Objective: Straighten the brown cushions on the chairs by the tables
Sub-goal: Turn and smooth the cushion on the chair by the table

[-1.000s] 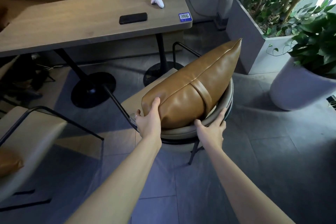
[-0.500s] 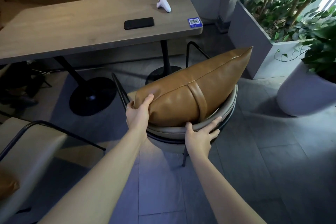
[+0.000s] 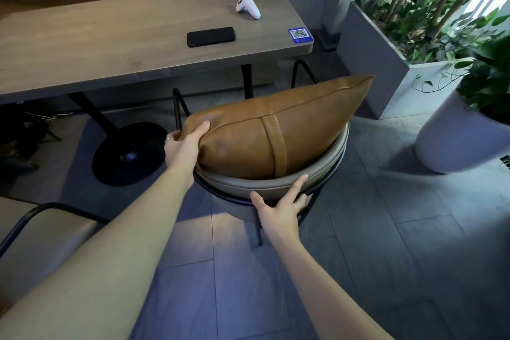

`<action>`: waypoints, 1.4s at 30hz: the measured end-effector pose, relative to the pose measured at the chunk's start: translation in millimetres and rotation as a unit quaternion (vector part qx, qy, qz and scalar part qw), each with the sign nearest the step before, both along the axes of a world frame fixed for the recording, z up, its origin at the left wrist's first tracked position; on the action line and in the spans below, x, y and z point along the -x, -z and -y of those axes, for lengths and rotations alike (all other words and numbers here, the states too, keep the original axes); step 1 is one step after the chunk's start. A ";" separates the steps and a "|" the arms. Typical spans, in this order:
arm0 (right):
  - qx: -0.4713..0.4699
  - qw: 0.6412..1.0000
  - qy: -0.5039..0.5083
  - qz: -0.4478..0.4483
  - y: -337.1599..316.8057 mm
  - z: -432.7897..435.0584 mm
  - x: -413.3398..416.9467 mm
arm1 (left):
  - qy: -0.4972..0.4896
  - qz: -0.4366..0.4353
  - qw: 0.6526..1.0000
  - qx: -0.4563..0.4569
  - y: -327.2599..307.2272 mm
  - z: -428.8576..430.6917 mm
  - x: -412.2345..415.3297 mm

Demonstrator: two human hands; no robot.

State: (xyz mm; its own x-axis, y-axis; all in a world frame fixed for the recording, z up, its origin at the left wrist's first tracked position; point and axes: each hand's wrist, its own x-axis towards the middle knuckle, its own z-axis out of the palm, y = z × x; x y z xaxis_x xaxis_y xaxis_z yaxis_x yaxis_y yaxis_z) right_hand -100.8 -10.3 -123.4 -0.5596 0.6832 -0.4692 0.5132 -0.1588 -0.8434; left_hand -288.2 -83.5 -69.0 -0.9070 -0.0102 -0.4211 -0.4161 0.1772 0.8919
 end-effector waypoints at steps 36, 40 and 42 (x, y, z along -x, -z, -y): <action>0.094 0.992 0.000 0.079 29.1 -33.1 23.2 | -0.060 -0.075 0.984 0.151 -28.4 7.8 21.6; 0.044 0.996 0.042 0.063 18.2 -63.8 6.4 | 0.076 -0.256 0.912 0.310 -60.3 -19.0 10.5; 0.048 0.996 0.062 0.053 14.9 -81.5 2.5 | 0.158 -0.322 0.873 0.330 -72.8 -46.0 -7.2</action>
